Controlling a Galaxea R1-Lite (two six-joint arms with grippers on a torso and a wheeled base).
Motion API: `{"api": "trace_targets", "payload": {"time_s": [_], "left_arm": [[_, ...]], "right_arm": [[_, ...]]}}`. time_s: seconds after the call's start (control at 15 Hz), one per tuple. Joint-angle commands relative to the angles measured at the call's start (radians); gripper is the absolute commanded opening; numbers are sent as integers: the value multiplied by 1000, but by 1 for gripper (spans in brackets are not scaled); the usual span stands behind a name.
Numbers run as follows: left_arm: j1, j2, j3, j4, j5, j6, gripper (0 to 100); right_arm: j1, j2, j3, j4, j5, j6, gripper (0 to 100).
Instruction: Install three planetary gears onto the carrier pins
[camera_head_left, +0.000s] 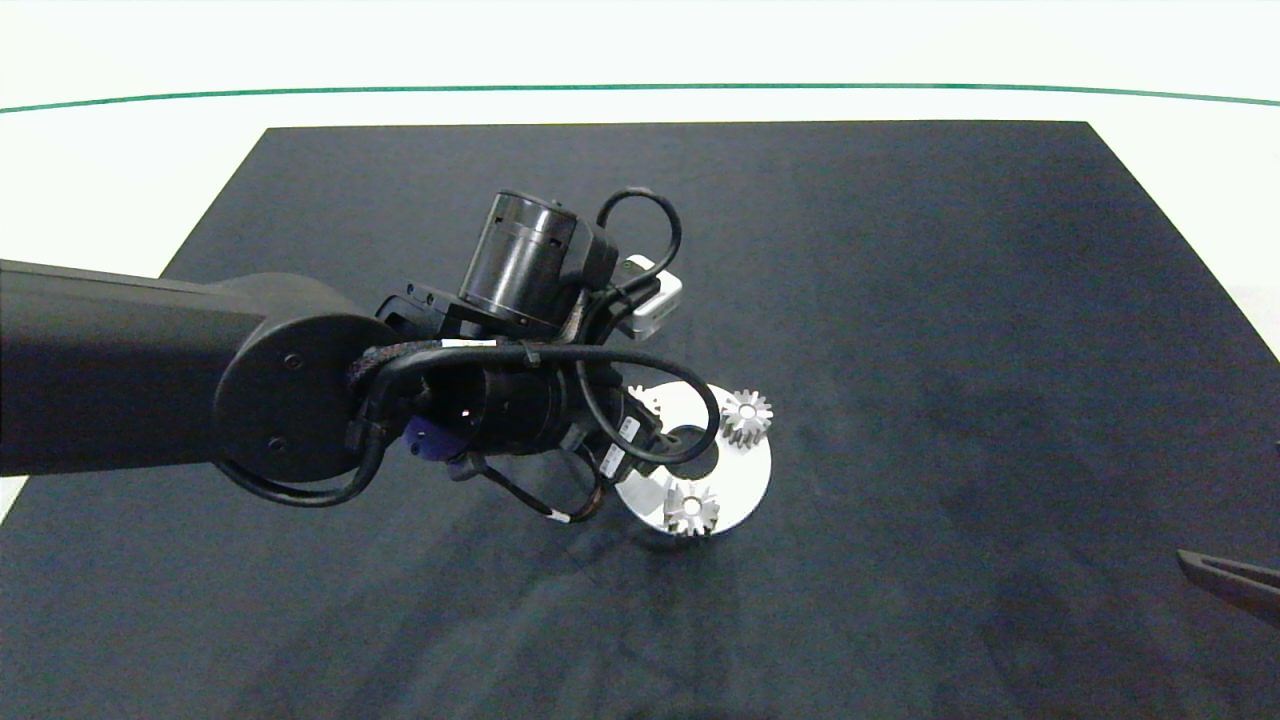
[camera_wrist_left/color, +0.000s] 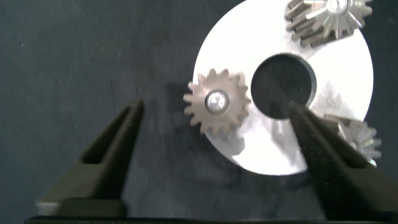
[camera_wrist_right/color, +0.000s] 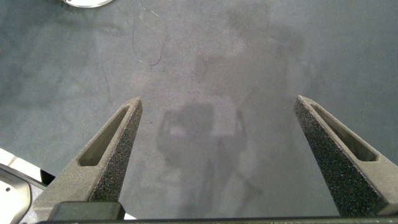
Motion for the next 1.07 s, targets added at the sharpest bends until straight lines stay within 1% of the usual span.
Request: {"api": "trace_targets", "payload": {"time_s": [0.07,0.13,0.2,0.27,0.33,0.47,0.53,0.67,0.73,0.8,0.93,1.0,1.07], "left_arm": [[2,-89,72,3,2,0,100],[3,-121,104,0,2,1,100],[23,-152,109,3,2,6,100],[56,-174,114,3,2,32,100],[79,-200,118,11,0,46,100],[123,-249,137,54,0,52,100],[166,-295,163,85,-1,59,100],[257,-393,244,92,-6,78,100],[316,-451,295,92,-9,78,100],[378,-523,367,92,-20,78,100],[501,-691,500,92,-70,72,100],[559,-763,551,94,-90,69,100],[596,-806,578,94,-95,67,100]], "right_arm": [[0,1,0,1,-1,-1,100],[0,1,0,1,-1,-1,100],[0,-1,0,1,-1,-1,100],[0,-1,1,2,-1,-1,100],[0,-5,0,2,-1,-1,100],[0,-8,0,4,-1,-1,100],[0,-10,0,4,-1,-1,100],[0,-10,0,4,-1,-1,100],[0,-7,1,4,-1,-1,100],[0,-4,7,2,-1,-1,100],[0,-8,17,2,-1,0,100],[0,-16,18,2,-2,2,100],[0,-21,23,2,-5,2,100]]}}
